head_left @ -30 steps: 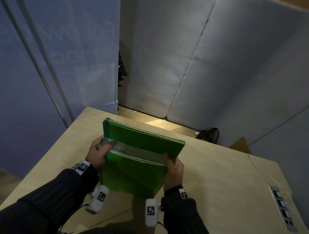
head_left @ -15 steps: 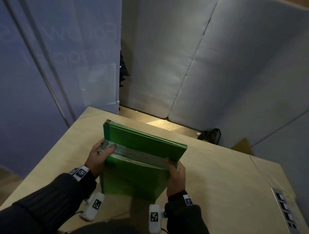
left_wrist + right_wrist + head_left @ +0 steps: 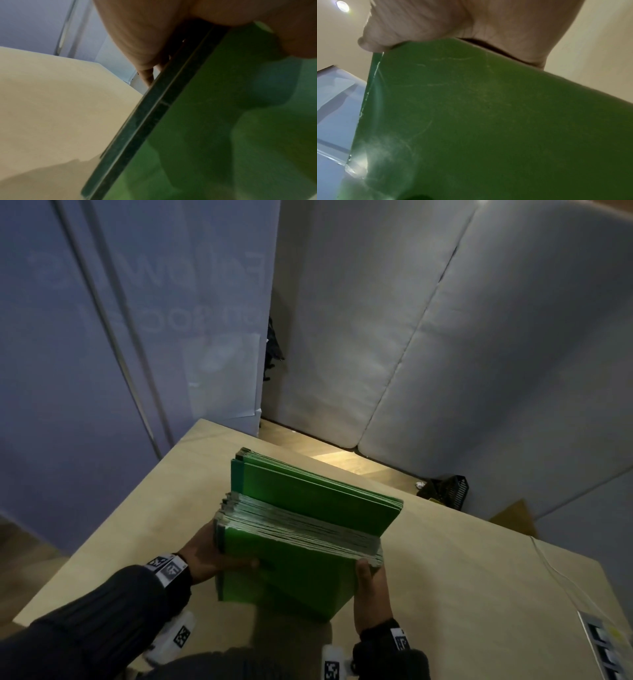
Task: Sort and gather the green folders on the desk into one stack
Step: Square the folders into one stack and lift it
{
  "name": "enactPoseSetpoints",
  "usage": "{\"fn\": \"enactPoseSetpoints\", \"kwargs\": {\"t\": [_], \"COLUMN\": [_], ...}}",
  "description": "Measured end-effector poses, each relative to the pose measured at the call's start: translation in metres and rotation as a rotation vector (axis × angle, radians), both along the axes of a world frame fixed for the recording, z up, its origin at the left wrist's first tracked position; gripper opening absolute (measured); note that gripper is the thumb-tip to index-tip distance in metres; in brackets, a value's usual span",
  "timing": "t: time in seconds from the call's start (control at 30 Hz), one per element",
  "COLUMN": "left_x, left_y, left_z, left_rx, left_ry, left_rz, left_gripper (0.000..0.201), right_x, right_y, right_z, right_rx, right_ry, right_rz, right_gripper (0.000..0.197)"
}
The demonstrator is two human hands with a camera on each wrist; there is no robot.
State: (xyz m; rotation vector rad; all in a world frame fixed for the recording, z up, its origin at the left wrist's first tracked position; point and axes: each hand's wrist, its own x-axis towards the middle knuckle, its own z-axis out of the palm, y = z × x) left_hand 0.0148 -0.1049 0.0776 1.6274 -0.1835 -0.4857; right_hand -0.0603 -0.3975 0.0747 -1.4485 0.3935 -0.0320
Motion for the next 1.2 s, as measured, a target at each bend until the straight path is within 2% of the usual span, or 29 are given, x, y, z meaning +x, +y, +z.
{"fn": "enactPoseSetpoints", "kwargs": {"t": [0.17, 0.3, 0.37, 0.4, 0.53, 0.67, 0.77, 0.8, 0.87, 0.9, 0.97, 1.03, 1.07, 1.2], "left_x": [-0.014, -0.015, -0.015, -0.015, -0.017, -0.016, -0.017, -0.017, -0.016, -0.015, -0.013, -0.012, -0.012, -0.011], "left_y": [0.004, 0.002, 0.001, 0.001, -0.004, -0.003, 0.001, 0.002, 0.004, 0.005, 0.01, 0.012, 0.011, 0.005], "left_z": [-0.014, -0.021, -0.024, -0.025, -0.025, -0.031, -0.029, -0.027, -0.019, -0.015, -0.012, -0.007, -0.005, -0.003], "left_rx": [0.271, 0.343, 0.343, 0.35, 0.361, 0.36, 0.292, 0.243, 0.138, 0.093, 0.036, -0.006, -0.011, -0.007], "left_ry": [-0.108, -0.136, -0.114, -0.107, -0.093, -0.083, -0.055, -0.031, -0.007, -0.012, -0.042, -0.023, -0.022, -0.063], "left_rz": [-0.092, -0.077, -0.061, -0.055, -0.03, 0.006, 0.026, 0.024, 0.032, 0.037, 0.066, 0.085, 0.088, 0.091], "left_gripper": [0.063, 0.042, 0.048, 0.053, 0.057, 0.051, 0.079, 0.08, 0.06, 0.057, 0.077, 0.098, 0.103, 0.109], "right_x": [-0.01, -0.015, -0.017, -0.017, -0.015, -0.011, -0.016, -0.018, -0.023, -0.025, -0.025, -0.025, -0.024, -0.018], "right_y": [-0.008, -0.007, -0.003, -0.003, -0.003, -0.002, 0.002, 0.004, 0.006, 0.006, 0.006, 0.008, 0.012, 0.034], "right_z": [-0.014, -0.019, -0.023, -0.028, -0.039, -0.042, -0.048, -0.051, -0.05, -0.043, -0.03, -0.014, -0.006, -0.005], "right_rx": [-0.019, -0.103, -0.124, -0.13, -0.1, -0.025, -0.109, -0.141, -0.169, -0.154, -0.113, -0.088, -0.085, -0.047], "right_ry": [0.133, 0.122, 0.14, 0.145, 0.173, 0.238, 0.248, 0.251, 0.252, 0.239, 0.174, 0.079, 0.04, 0.045], "right_rz": [0.093, 0.205, 0.22, 0.217, 0.164, 0.11, 0.051, 0.034, 0.007, -0.011, -0.025, -0.028, -0.04, -0.119], "right_gripper": [0.103, 0.072, 0.05, 0.049, 0.055, 0.056, 0.061, 0.067, 0.083, 0.088, 0.088, 0.08, 0.078, 0.102]}}
